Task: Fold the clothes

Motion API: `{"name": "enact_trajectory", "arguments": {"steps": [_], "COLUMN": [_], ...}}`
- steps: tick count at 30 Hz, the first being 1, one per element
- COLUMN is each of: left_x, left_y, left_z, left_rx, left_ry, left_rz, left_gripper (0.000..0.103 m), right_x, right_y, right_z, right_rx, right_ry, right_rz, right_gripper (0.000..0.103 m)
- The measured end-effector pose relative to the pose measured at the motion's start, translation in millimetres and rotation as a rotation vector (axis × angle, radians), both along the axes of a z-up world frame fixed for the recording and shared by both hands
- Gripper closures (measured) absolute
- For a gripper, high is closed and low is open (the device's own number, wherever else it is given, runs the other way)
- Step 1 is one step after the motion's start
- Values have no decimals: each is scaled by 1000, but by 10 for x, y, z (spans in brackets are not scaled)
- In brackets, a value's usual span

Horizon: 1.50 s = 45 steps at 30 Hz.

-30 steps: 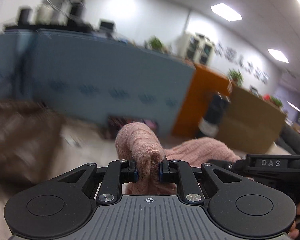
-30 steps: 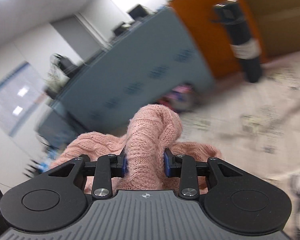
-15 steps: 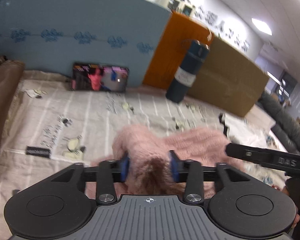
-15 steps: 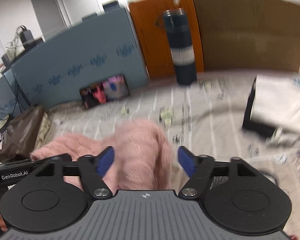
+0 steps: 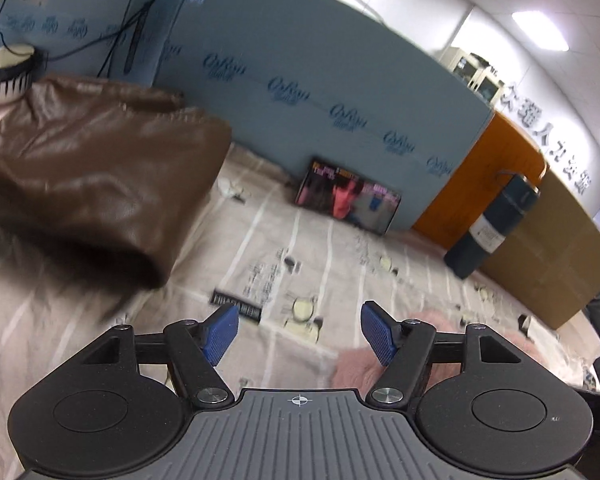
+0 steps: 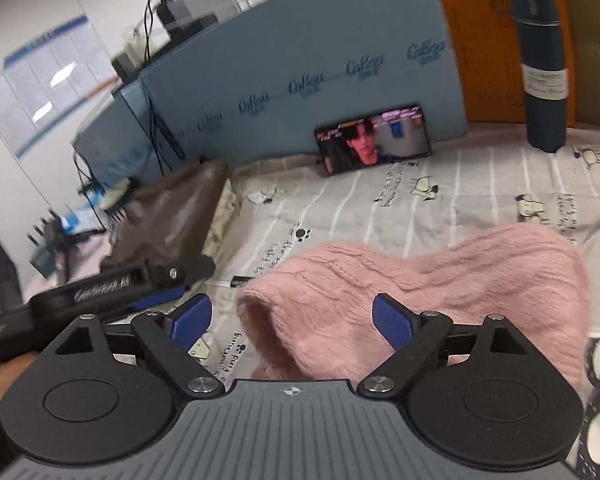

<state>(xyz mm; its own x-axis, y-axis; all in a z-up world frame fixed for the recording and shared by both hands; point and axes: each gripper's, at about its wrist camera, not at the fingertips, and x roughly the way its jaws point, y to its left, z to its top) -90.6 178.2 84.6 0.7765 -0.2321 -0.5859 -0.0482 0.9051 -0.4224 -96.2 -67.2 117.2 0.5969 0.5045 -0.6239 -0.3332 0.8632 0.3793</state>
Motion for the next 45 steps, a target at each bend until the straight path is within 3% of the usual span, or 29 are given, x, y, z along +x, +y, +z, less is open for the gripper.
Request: {"name": "enact_trajectory", "arguments": {"steps": [1, 3, 4, 5, 6, 8, 12, 15, 19, 20, 21, 22, 24, 30, 37, 41, 45], "left_x": [0, 0, 5, 10, 13, 58, 229, 339, 346, 339, 332, 325, 292, 259, 158, 171, 149], "left_y": [-1, -4, -11, -18, -28, -76, -257, -480, -743, -810, -877, -945, -1028, -663, -105, 106, 200], "left_z": [-26, -58, -72, -85, -105, -175, -371, -523, -527, -507, -488, -469, -415, -71, 338, 340, 185], "left_rx": [-4, -10, -13, -15, -19, -41, -115, -117, -80, -50, -21, 9, 54, 57, 214, 294, 346], "left_ry": [11, 27, 32, 37, 44, 73, 153, 224, 199, 182, 165, 148, 103, -34, -193, -164, -67], "left_rz": [-1, -14, -22, -30, -43, -75, -212, -301, -364, -392, -419, -447, -479, -338, -105, -93, -163], "left_gripper": [34, 34, 34, 34, 34, 34, 34, 34, 37, 43, 70, 83, 91, 92, 92, 92, 91], "right_x": [17, 51, 59, 61, 64, 39, -124, -227, -278, -268, -256, -242, -221, -225, -162, -92, -62], "right_y": [66, 164, 120, 49, -22, -165, -455, -623, -808, -847, -883, -912, -955, -1058, -1183, -1289, -1389], "right_z": [-37, -109, -141, -171, -201, -219, -88, 12, 157, 187, 216, 246, 312, 571, 732, 487, 116], "right_rx": [-42, -119, -121, -109, -97, -67, 13, 49, 49, 48, 47, 46, 49, 136, 231, 205, 121], "right_ry": [4, 15, 28, 43, 57, 64, -4, -43, -101, -114, -128, -141, -171, -290, -369, -282, -169], "right_rz": [-1, -16, -38, -63, -87, -130, -194, -247, -340, -356, -370, -380, -399, -451, -486, -534, -589], "right_gripper": [17, 40, 63, 76, 78, 80, 81, 82, 82, 82, 82, 82, 82, 82, 83, 84, 84]}}
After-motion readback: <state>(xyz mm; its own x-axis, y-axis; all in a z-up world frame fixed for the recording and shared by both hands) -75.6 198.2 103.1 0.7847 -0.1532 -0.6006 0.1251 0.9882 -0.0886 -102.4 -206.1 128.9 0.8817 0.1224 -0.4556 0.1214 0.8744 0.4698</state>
